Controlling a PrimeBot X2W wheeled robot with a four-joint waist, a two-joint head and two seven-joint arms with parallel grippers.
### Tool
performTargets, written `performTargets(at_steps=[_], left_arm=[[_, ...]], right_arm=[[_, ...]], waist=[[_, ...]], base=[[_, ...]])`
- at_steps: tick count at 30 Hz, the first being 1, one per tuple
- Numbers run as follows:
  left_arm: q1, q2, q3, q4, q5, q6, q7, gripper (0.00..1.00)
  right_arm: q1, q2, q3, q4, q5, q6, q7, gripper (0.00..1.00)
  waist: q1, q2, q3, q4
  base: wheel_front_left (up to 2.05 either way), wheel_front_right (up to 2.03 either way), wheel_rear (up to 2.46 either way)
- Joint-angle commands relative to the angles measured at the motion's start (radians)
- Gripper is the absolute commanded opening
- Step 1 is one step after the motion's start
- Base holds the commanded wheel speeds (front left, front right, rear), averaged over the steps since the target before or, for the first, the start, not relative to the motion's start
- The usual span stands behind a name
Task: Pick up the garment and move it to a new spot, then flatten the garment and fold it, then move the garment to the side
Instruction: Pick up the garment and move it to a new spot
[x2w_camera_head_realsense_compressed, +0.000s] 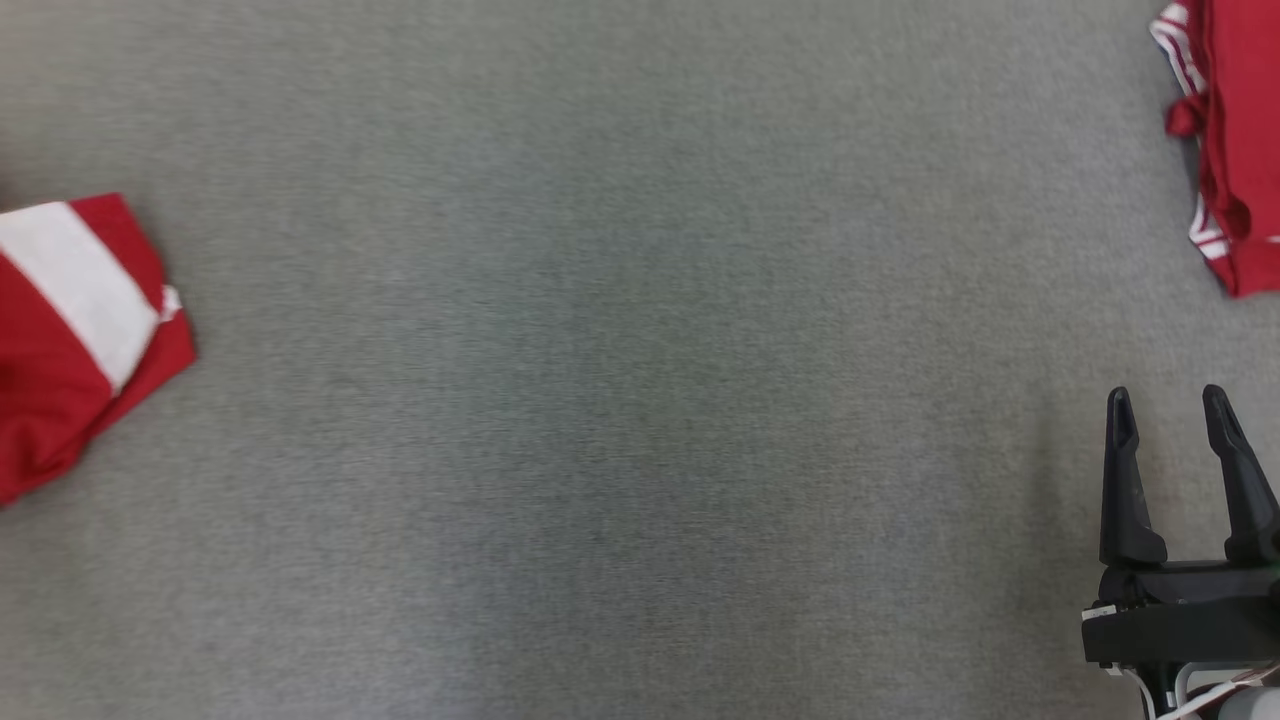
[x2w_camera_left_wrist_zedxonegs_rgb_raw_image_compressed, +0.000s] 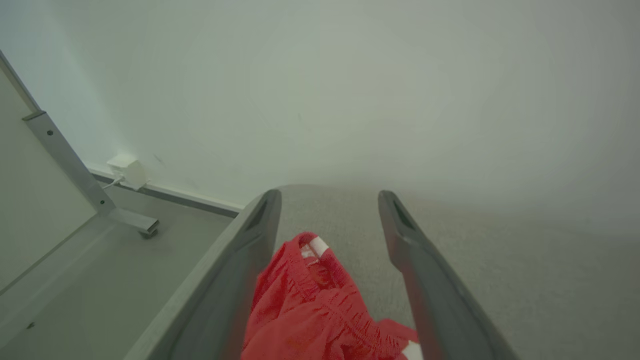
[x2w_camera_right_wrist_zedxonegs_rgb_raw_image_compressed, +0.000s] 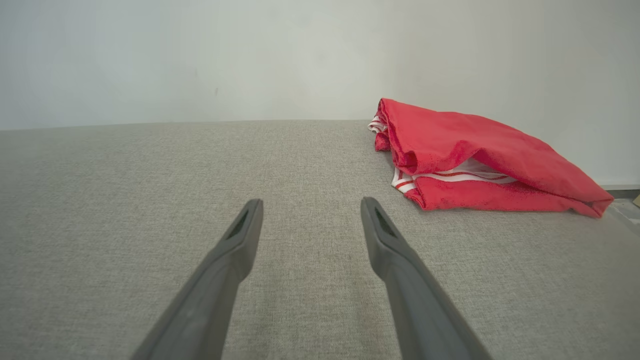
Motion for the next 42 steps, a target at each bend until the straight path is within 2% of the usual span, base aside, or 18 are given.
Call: performTargets(at_steps=[1, 8, 15, 16, 17, 18, 25, 31, 37, 42], left_arm=[[-0.015, 0.021, -0.007, 0.051, 0.007, -0.003, 0.033, 1.0], [-0.041, 0.039, -0.023, 0.257, -0.031, -0.013, 0.183, 1.0], [-0.009, 0.005, -0.042, 0.414, -0.065, -0.023, 0.257, 1.0], [-0.007, 0.002, -0.046, 0.422, -0.064, -0.026, 0.245, 0.88], [-0.004, 0.005, -0.053, 0.421, -0.057, -0.027, 0.222, 0.34], [-0.005, 0.009, -0.058, 0.419, -0.052, -0.027, 0.194, 0.0], [-0.05, 0.038, -0.09, 0.383, -0.032, -0.031, 0.025, 0.0], [-0.101, 0.024, -0.14, 0.329, -0.013, -0.031, -0.108, 0.0], [-0.17, -0.02, -0.219, 0.215, -0.008, -0.031, -0.127, 0.0], [-0.208, -0.064, -0.304, 0.062, -0.02, -0.031, -0.091, 0.0]], right_arm=[[-0.01, 0.003, -0.001, -0.005, -0.005, -0.003, 0.003, 1.0], [-0.019, 0.004, 0.003, -0.001, -0.007, -0.003, 0.002, 1.0], [-0.031, 0.005, 0.017, 0.012, -0.008, -0.003, 0.001, 1.0], [-0.033, 0.004, 0.018, 0.014, -0.006, -0.003, 0.0, 1.0], [-0.034, 0.004, 0.019, 0.015, -0.006, -0.003, -0.001, 1.0], [-0.034, 0.005, 0.019, 0.019, -0.006, -0.003, -0.002, 1.0], [-0.028, 0.013, 0.033, 0.046, 0.001, -0.003, -0.015, 1.0], [-0.015, 0.024, 0.05, 0.091, 0.014, -0.003, -0.036, 1.0], [0.003, 0.039, 0.061, 0.149, 0.032, -0.003, -0.056, 1.0], [0.013, 0.051, 0.071, 0.184, 0.046, -0.003, -0.075, 1.0]], waist=[[-0.0002, -0.0002, 0.056, -0.056], [-0.0002, -0.0002, 0.056, -0.06], [-0.0002, -0.0002, 0.045, -0.067], [-0.0002, -0.0002, 0.044, -0.066], [-0.0002, -0.0002, 0.041, -0.065], [-0.0002, -0.0002, 0.037, -0.063], [-0.0002, -0.0002, -0.016, -0.046], [-0.0002, -0.0002, -0.104, -0.03], [-0.0002, -0.0002, -0.186, -0.037], [-0.0002, -0.0002, -0.228, -0.083]], base=[[0.0, 0.0, 0.0], [0.0, 0.0, 0.0], [0.0, 0.0, 0.0], [0.0, 0.0, 0.0], [0.0, 0.0, 0.0], [0.0, 0.0, 0.0], [0.0, 0.0, 0.0], [0.0, 0.0, 0.0], [0.0, 0.0, 0.0], [0.0, 0.0, 0.0]])
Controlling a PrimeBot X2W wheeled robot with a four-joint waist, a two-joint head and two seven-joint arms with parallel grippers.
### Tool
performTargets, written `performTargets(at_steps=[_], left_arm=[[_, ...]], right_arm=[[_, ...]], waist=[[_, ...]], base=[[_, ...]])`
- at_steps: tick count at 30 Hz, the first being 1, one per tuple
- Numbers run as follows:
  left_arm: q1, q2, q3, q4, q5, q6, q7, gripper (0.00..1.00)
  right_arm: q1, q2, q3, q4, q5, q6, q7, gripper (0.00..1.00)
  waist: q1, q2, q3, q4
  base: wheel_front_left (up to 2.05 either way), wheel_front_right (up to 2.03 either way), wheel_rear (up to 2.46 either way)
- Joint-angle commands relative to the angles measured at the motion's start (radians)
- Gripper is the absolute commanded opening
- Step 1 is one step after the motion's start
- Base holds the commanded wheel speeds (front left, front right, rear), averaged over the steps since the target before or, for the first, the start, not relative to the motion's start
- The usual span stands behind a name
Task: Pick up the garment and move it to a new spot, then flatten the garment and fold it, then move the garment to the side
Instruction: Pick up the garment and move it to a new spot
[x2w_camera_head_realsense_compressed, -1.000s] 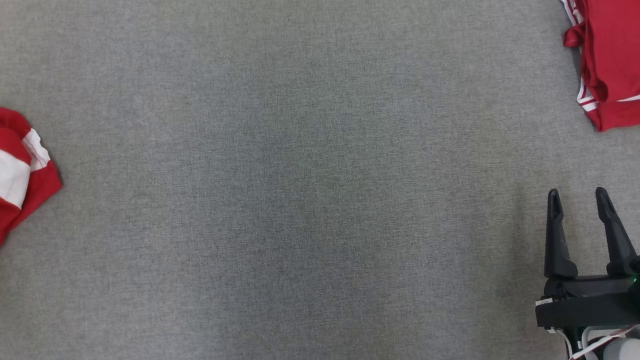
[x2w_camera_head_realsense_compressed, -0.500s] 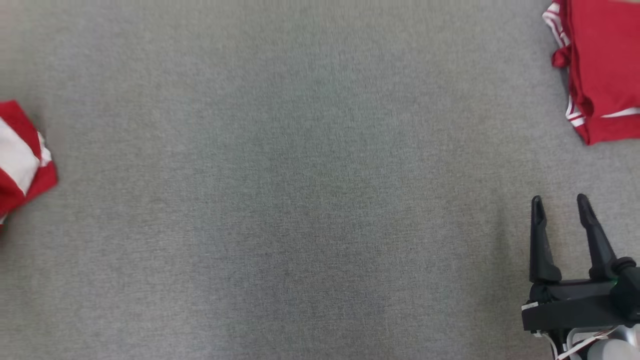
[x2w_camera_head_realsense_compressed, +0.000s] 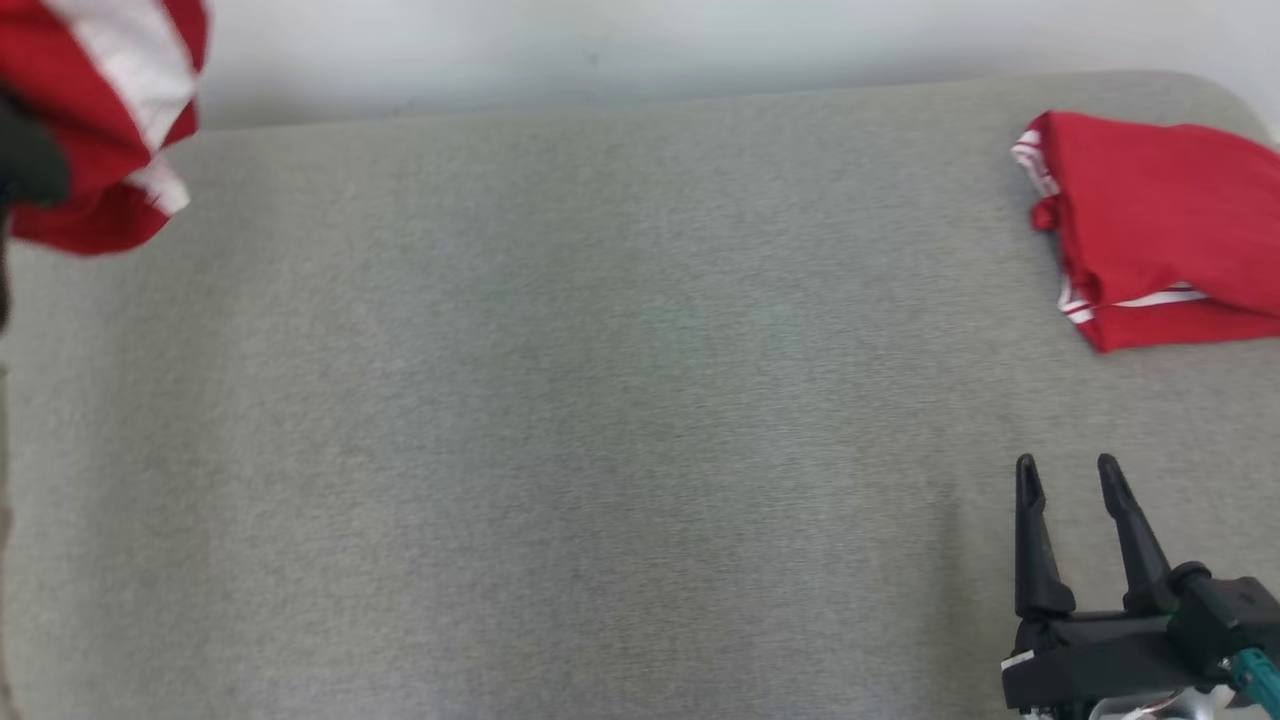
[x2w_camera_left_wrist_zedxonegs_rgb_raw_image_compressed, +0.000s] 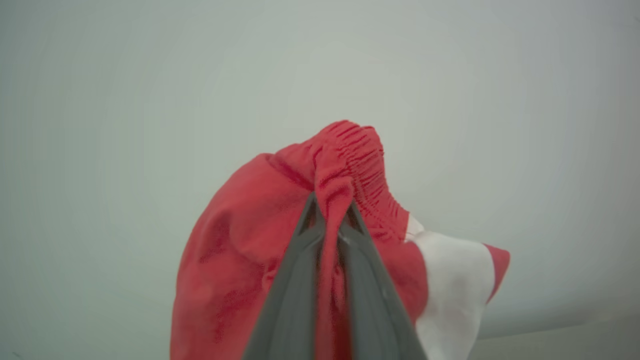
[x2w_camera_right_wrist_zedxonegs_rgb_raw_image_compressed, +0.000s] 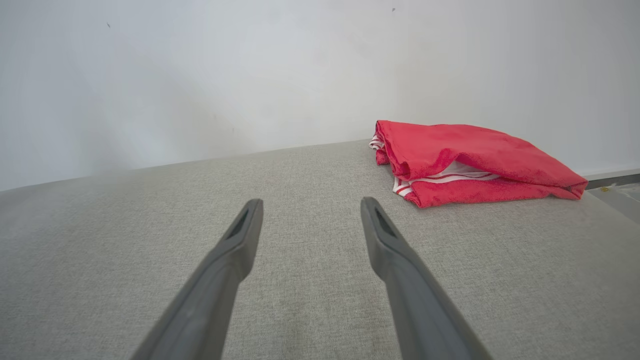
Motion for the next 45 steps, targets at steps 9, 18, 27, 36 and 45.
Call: performTargets(at_steps=[9, 18, 27, 36, 45], left_arm=[[0.044, -0.122, -0.106, -0.254, -0.037, 0.006, 0.082, 0.0], [0.204, -0.243, -0.196, -0.319, -0.048, 0.024, 0.091, 0.0], [0.418, -0.303, -0.274, -0.233, -0.038, 0.046, 0.024, 0.0], [0.487, -0.337, -0.346, -0.087, -0.023, 0.044, -0.061, 1.0], [0.513, -0.303, -0.278, -0.176, -0.024, 0.075, -0.101, 1.0]], right_arm=[[0.026, 0.015, 0.021, 0.039, 0.02, -0.003, -0.021, 1.0], [0.018, 0.019, 0.046, 0.056, 0.038, -0.003, -0.027, 1.0], [0.003, 0.019, 0.07, 0.048, 0.06, -0.003, -0.027, 1.0], [-0.006, 0.019, 0.081, 0.061, 0.048, -0.003, -0.028, 1.0], [0.036, 0.019, 0.086, 0.067, 0.022, -0.003, -0.028, 1.0]], waist=[[0.0002, 0.0001, -0.061, -0.155], [0.0002, 0.0001, -0.051, -0.239], [0.0002, 0.0001, -0.021, -0.254], [0.0002, 0.0001, -0.041, -0.216], [0.0002, 0.0001, -0.143, -0.121]], base=[[0.0, 0.0, 0.0], [0.0, 0.0, 0.0], [0.0, 0.0, 0.0], [0.0, 0.0, 0.0], [0.0, 0.0, 0.0]])
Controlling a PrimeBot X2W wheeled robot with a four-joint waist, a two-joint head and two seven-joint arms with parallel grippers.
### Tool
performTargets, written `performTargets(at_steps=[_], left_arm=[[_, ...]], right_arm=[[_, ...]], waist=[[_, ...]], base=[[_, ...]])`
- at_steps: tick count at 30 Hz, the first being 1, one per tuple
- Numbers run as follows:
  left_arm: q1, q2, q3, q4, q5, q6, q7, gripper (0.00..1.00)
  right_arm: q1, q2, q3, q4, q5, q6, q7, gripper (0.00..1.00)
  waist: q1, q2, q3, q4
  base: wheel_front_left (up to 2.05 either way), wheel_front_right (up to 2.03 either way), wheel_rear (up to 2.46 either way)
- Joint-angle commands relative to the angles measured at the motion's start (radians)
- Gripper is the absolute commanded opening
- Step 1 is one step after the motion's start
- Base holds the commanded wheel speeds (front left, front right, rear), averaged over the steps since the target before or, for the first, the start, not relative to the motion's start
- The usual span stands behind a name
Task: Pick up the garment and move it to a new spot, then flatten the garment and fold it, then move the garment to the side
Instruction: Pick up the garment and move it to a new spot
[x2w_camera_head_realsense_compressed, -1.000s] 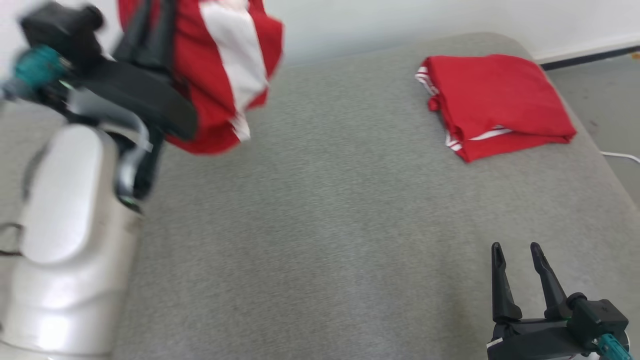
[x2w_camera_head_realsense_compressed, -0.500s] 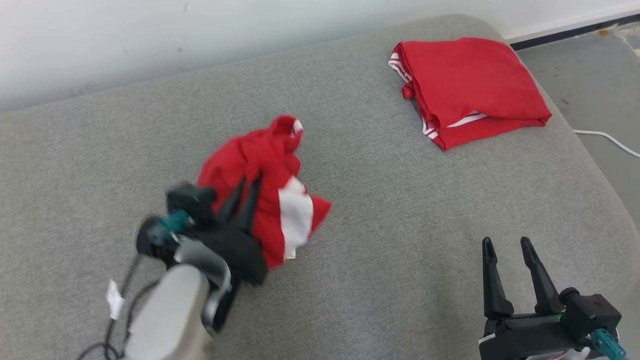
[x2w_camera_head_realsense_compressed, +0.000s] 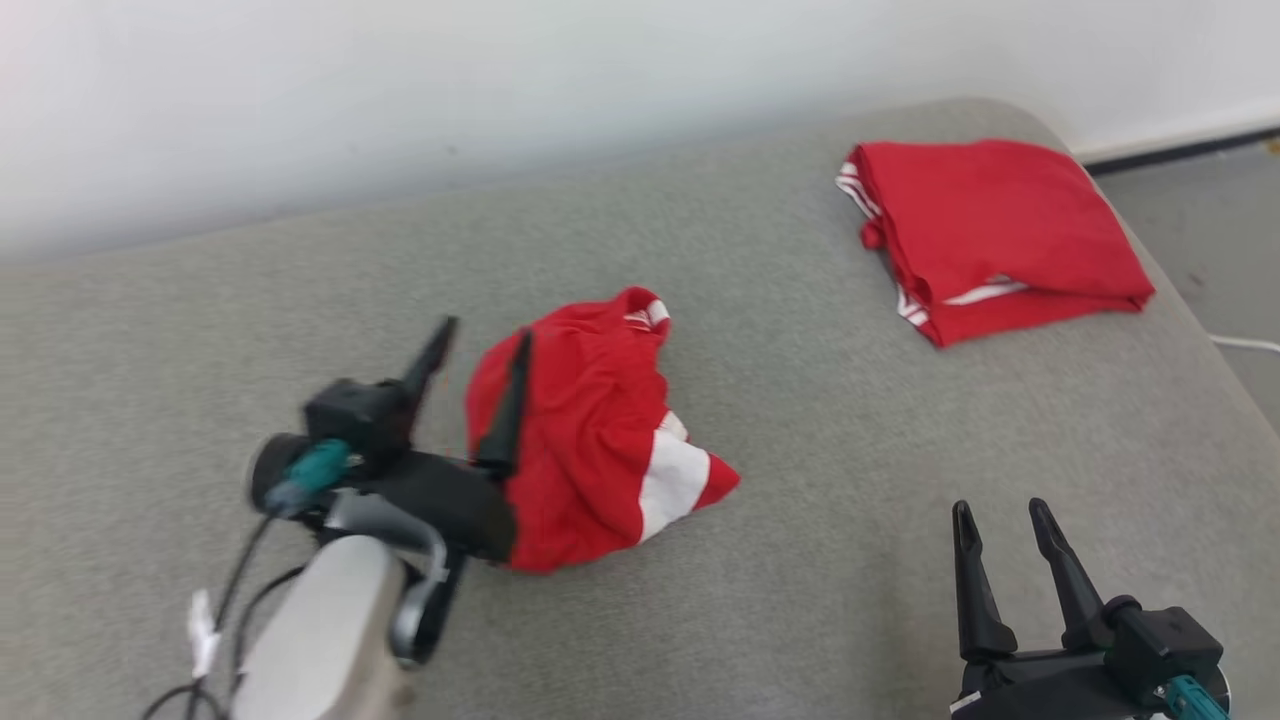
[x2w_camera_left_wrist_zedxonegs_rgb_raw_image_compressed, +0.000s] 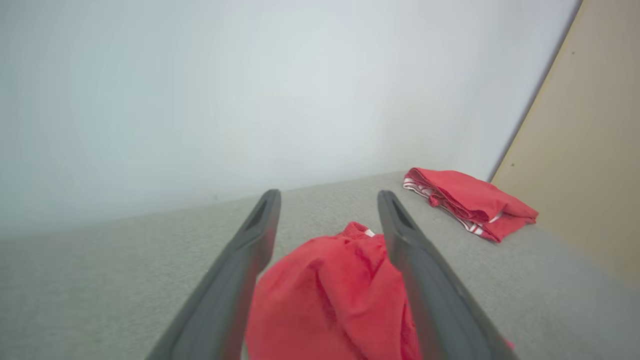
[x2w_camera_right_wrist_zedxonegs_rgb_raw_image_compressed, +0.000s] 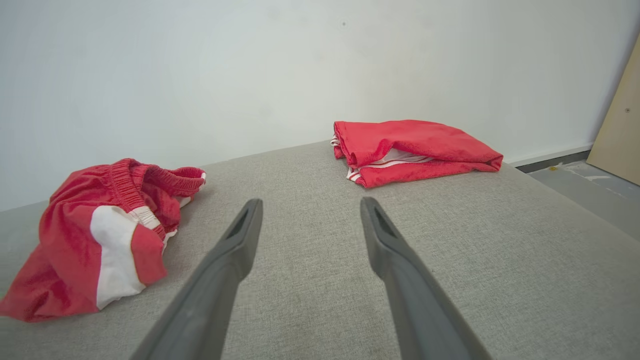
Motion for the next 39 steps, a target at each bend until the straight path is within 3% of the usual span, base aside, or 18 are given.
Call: performTargets(at_steps=[1, 9, 17, 28, 39], left_arm=[[0.037, 0.028, 0.028, -0.038, 0.002, 0.014, -0.004, 1.0], [0.228, 0.114, 0.159, -0.264, 0.033, 0.071, -0.004, 1.0], [0.464, 0.157, 0.223, -0.421, 0.032, 0.085, -0.004, 1.0], [0.622, 0.153, 0.276, -0.506, 0.008, 0.089, -0.004, 1.0], [0.66, 0.14, 0.281, -0.5, 0.031, 0.091, -0.004, 1.0]], right_arm=[[0.014, 0.0, 0.003, -0.001, -0.009, -0.003, -0.005, 1.0], [0.041, -0.001, 0.004, -0.008, -0.019, -0.003, -0.005, 1.0], [0.063, -0.002, 0.004, -0.012, -0.018, -0.003, 0.001, 1.0], [0.084, -0.003, -0.004, -0.029, -0.015, -0.003, 0.022, 1.0], [0.101, -0.002, -0.005, -0.023, -0.009, -0.003, 0.028, 1.0]], waist=[[0.0, 0.0, -0.057, 0.063], [0.0, 0.0, -0.11, 0.139], [0.0, 0.0, -0.141, 0.182], [0.0, 0.0, -0.145, 0.209], [0.0, 0.0, -0.145, 0.212]], base=[[0.0, 0.0, 0.0], [0.0, 0.0, 0.0], [0.0, 0.0, 0.0], [0.0, 0.0, 0.0], [0.0, 0.0, 0.0]])
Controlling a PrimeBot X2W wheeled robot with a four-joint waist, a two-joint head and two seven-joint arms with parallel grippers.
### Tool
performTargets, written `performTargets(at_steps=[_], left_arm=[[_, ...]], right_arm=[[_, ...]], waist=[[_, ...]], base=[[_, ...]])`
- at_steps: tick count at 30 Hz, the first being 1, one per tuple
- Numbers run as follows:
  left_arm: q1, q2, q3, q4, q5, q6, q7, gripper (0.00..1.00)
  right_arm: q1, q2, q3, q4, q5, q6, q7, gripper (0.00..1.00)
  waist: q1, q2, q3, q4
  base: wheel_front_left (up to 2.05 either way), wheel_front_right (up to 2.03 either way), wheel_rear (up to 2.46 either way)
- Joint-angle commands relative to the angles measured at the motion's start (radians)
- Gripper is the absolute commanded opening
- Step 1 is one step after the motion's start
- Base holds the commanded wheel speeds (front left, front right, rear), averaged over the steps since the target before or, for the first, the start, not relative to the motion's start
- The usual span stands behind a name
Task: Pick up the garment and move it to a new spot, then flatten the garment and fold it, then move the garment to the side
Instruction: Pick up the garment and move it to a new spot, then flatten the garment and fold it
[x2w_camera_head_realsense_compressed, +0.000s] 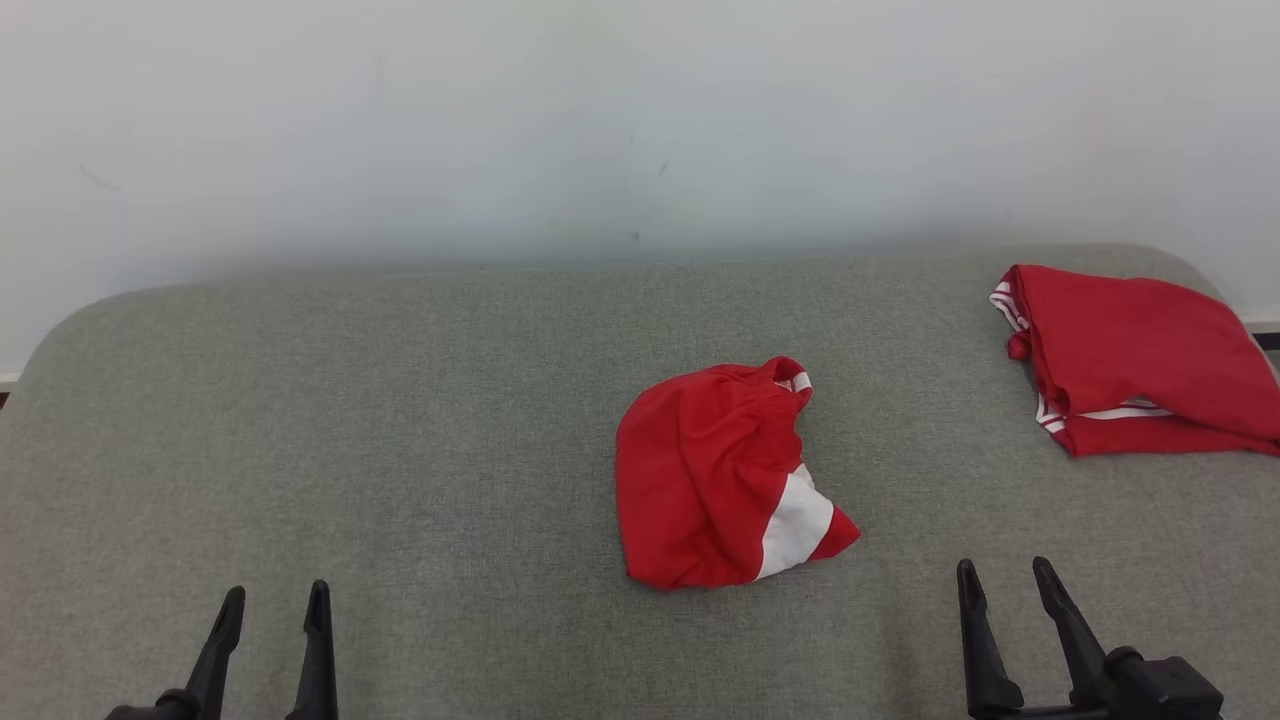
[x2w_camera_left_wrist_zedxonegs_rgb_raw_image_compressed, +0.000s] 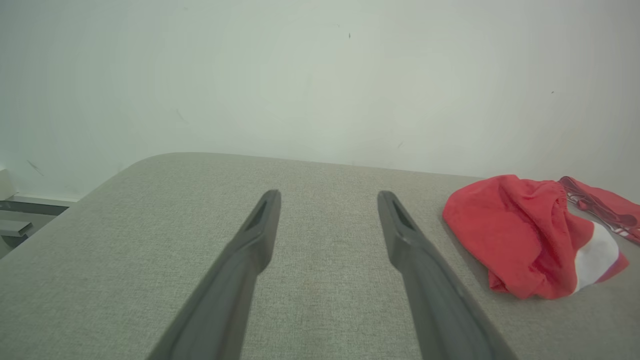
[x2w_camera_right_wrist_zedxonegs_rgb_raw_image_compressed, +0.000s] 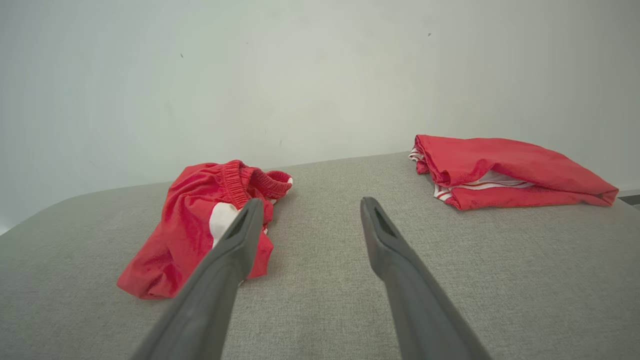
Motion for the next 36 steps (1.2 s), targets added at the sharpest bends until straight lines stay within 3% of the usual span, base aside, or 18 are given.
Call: performTargets(at_steps=[1, 26, 36], left_arm=[[0.008, -0.002, 0.004, 0.004, 0.005, 0.0, 0.0, 1.0], [-0.025, -0.027, 0.024, 0.044, 0.034, -0.023, 0.0, 1.0], [-0.042, -0.041, 0.013, 0.052, 0.04, -0.029, 0.0, 1.0]], right_arm=[[0.007, -0.001, 0.001, 0.002, 0.002, -0.003, 0.004, 1.0], [0.004, 0.0, -0.004, 0.021, 0.011, -0.003, 0.002, 1.0], [-0.128, -0.031, 0.027, 0.066, 0.009, -0.003, 0.02, 1.0]], waist=[[0.0001, 0.0, 0.0, -0.001], [0.0001, 0.0, 0.002, -0.004], [0.0001, 0.0, 0.022, 0.031]], base=[[0.0, 0.0, 0.0], [0.0, 0.0, 0.0], [0.0, 0.0, 0.0]])
